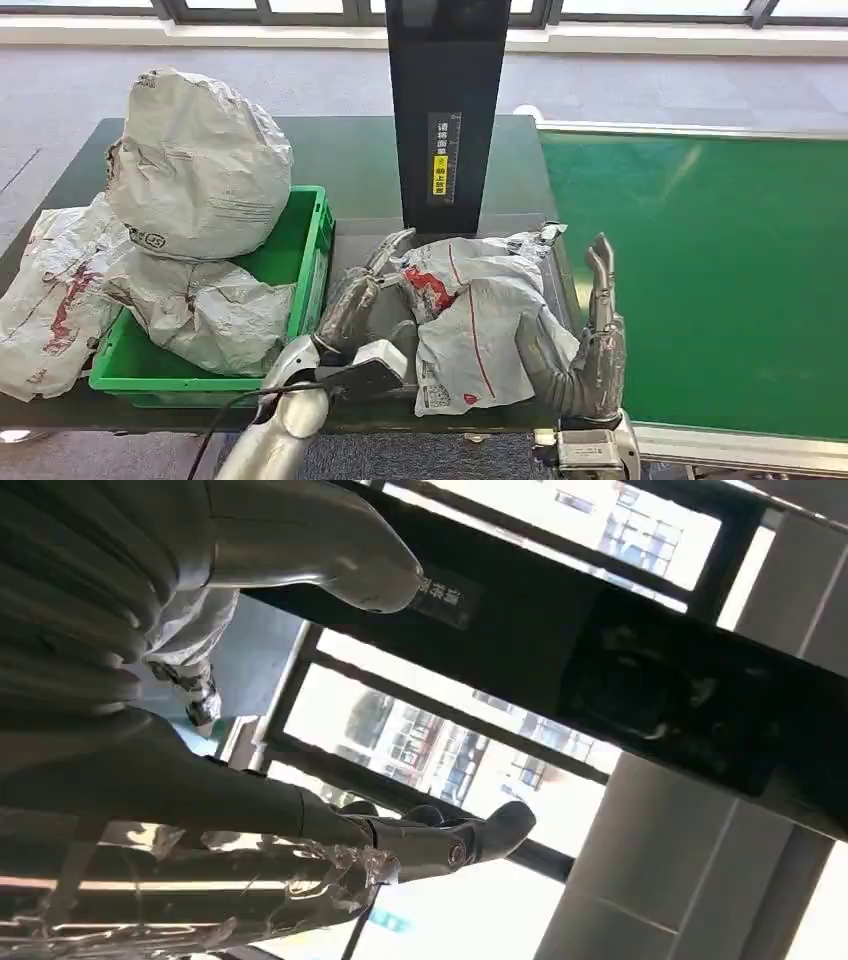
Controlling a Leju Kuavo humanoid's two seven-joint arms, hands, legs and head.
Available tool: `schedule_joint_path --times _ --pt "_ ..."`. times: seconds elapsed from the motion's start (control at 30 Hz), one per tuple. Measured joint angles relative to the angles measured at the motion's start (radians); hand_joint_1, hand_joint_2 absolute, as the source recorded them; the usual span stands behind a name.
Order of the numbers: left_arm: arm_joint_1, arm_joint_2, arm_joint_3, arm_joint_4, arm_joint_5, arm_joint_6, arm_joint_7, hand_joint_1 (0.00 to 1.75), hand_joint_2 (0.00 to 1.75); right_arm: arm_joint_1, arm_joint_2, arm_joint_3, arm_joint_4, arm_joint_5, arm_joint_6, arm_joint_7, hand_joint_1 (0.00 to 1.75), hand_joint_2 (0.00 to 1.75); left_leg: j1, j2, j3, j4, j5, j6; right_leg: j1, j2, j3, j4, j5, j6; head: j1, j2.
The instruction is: Moved the parcel from conveyor to table for the left to box.
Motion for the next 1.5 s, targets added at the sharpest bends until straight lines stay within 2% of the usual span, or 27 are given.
schedule_joint_path --times 0.17,0.4,0.73,1.0,1.03,1.07,1.23,1.5 --pt "-0.073 -0.019 -0.022 0.132 -0.079 0.052 0.035 0.00 1.75 -0.014 -0.001 0.000 0.000 -0.003 0.005 0.000 0.00 1.75 0.000 0.000 0.000 0.000 0.000 0.000 0.000 0.000 0.000 0.000 0.000 0.000 0.000 0.000" --pt "-0.198 -0.042 -0.063 0.368 -0.341 0.221 0.204 0.00 1.75 -0.016 -0.006 0.001 0.000 -0.011 0.008 0.000 0.00 1.75 0.000 -0.001 0.000 0.000 0.000 0.000 0.000 0.000 0.000 0.000 0.000 0.000 0.000 0.000" --pt "-0.311 -0.106 -0.120 0.698 -0.403 0.177 0.233 0.00 1.75 -0.031 -0.011 0.004 0.007 -0.026 0.020 0.000 0.00 1.75 0.000 -0.002 0.000 0.000 0.000 0.000 0.000 -0.001 0.001 0.000 0.000 0.000 0.000 0.000" --pt "-0.350 -0.121 -0.152 0.796 -0.402 0.161 0.243 0.00 1.75 -0.046 -0.011 0.005 0.018 -0.025 0.025 0.000 0.00 1.75 0.000 -0.002 0.000 0.000 0.000 0.001 0.000 -0.002 0.002 0.000 0.000 0.000 0.000 0.000" --pt "-0.354 -0.122 -0.156 0.803 -0.399 0.150 0.246 0.05 1.75 -0.046 -0.011 0.005 0.019 -0.024 0.027 0.000 0.00 1.75 0.000 -0.002 0.000 0.000 0.001 0.001 0.000 -0.002 0.002 0.000 0.000 0.000 0.000 0.000" --pt "-0.358 -0.122 -0.163 0.812 -0.395 0.135 0.253 1.75 1.75 -0.047 -0.011 0.005 0.021 -0.022 0.031 0.000 0.00 1.75 0.000 -0.002 0.001 0.000 0.001 0.001 0.000 -0.002 0.003 0.000 0.000 0.000 0.000 0.000" --pt "-0.367 -0.122 -0.217 0.846 -0.351 0.096 0.269 1.75 1.75 -0.049 -0.011 0.005 0.026 -0.014 0.031 0.000 0.00 1.75 0.000 -0.005 0.003 0.000 0.001 0.001 -0.001 -0.006 0.007 0.000 -0.001 0.001 0.000 0.000" --pt "-0.364 -0.118 -0.248 0.872 -0.323 0.293 0.249 1.75 1.75 -0.042 -0.011 0.005 0.026 -0.003 0.022 0.000 0.00 1.75 -0.001 -0.006 0.003 0.000 0.002 0.003 -0.001 -0.008 0.007 0.000 0.000 0.001 0.000 0.000"
